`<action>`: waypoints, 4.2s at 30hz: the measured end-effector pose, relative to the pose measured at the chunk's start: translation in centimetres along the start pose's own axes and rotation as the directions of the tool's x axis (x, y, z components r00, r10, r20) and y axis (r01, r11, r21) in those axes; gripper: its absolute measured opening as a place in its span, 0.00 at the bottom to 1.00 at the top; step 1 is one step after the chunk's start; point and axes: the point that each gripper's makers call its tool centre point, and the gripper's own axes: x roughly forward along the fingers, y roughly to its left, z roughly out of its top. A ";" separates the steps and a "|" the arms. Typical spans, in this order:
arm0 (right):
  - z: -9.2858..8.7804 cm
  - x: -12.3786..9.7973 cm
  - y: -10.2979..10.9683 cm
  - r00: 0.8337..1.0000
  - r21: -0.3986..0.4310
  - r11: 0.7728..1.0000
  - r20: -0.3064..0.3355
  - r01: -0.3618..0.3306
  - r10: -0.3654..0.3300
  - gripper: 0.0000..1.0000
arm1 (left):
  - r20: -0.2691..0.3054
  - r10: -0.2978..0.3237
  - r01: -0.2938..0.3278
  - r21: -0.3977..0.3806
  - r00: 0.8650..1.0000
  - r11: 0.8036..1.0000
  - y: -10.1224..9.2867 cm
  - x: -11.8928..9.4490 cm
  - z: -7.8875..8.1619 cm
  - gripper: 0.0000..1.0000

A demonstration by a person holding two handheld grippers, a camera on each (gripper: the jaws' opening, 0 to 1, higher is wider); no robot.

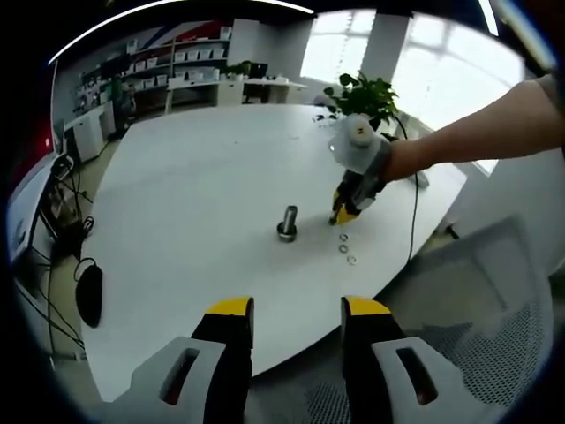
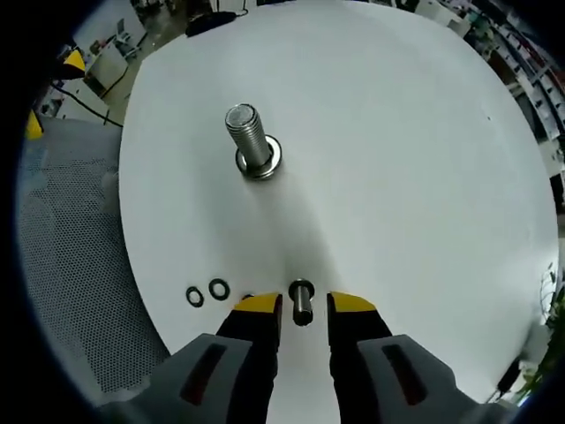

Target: Place the washer onto the threaded stud by aligning its center hole with the stud, sliding it down to the base, and recovering from edge contact or off-axis alignment until the washer reaches the visible bottom stop.

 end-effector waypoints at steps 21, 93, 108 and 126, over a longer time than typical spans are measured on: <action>-1.2 0.2 3.4 0.995 0.344 0.936 0.083 -0.075 0.049 0.24 | 0.014 -0.001 0.001 0.012 1.000 1.000 0.0 -0.1 0.3 0.37; -1.4 1.3 3.0 0.998 0.093 0.995 -0.048 0.045 -0.041 0.15 | -0.008 0.018 -0.018 0.015 1.000 1.000 0.3 -0.1 -0.1 0.35; -1.4 1.2 3.1 0.998 0.083 0.995 -0.019 0.054 -0.053 0.13 | -0.013 0.025 -0.025 0.015 1.000 1.000 0.4 -0.1 -0.2 0.35; -3.2 -0.7 2.0 0.999 0.146 0.988 -0.017 0.052 -0.050 0.13 | -0.013 0.019 -0.019 0.016 1.000 1.000 0.4 -0.1 -0.3 0.34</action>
